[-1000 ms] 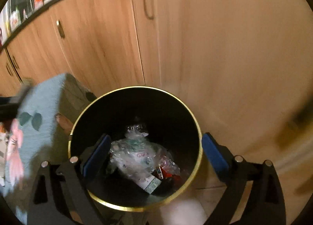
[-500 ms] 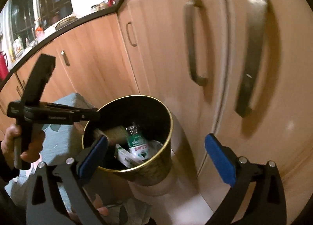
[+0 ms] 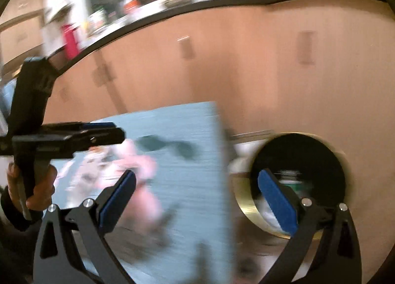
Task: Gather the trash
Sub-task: 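Grasp the clear plastic cup with the right tool while the left tool grasps the orange, then carry the orange and clear cup to the bin and release both, then grasp the white-pink milk carton with the right tool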
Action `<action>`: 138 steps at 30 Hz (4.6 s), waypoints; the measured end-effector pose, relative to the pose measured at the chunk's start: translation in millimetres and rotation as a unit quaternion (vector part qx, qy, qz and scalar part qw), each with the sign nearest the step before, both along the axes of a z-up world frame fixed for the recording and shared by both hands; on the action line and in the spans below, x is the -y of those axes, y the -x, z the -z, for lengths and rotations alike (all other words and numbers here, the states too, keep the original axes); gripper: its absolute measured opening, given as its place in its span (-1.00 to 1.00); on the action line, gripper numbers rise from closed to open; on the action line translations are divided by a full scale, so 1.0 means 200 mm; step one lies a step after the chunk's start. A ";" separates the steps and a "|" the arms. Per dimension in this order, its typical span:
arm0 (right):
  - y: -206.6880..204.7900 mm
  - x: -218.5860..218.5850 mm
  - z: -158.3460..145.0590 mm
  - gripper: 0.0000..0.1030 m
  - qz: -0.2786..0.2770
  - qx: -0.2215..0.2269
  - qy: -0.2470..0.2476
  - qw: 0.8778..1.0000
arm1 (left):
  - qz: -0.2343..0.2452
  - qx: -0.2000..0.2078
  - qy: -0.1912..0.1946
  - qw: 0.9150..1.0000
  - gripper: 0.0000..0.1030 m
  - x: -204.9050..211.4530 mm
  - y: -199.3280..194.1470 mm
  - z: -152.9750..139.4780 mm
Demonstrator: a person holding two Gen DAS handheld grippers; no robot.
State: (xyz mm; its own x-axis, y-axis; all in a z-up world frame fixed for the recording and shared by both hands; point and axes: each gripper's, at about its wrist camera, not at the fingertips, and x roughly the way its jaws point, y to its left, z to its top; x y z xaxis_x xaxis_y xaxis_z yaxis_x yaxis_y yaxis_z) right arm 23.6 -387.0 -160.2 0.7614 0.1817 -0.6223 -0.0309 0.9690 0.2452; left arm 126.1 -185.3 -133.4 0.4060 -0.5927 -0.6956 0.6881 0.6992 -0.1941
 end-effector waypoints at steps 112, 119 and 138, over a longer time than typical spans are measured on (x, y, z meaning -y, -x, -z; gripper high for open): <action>0.43 1.01 0.43 0.53 0.252 -0.025 -0.071 0.965 | 0.077 -0.136 -0.025 0.987 0.18 1.29 -0.03 0.32; 0.29 0.64 0.21 0.54 0.165 -0.007 -0.053 0.985 | 0.017 -0.065 -0.011 0.998 0.83 0.72 -0.03 0.12; -0.40 -1.10 0.26 0.93 -0.128 -0.124 -0.009 0.984 | -0.433 0.083 -0.146 0.886 0.84 -1.42 0.05 0.17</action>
State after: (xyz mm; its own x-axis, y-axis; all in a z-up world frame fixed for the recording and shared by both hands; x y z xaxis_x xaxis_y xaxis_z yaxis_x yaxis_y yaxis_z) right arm 104.2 -167.2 -211.4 0.5145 0.3607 -0.7780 -0.2104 0.9326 0.2932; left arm 116.9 98.0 -166.5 0.7317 0.1865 -0.6556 -0.1280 0.9823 0.1365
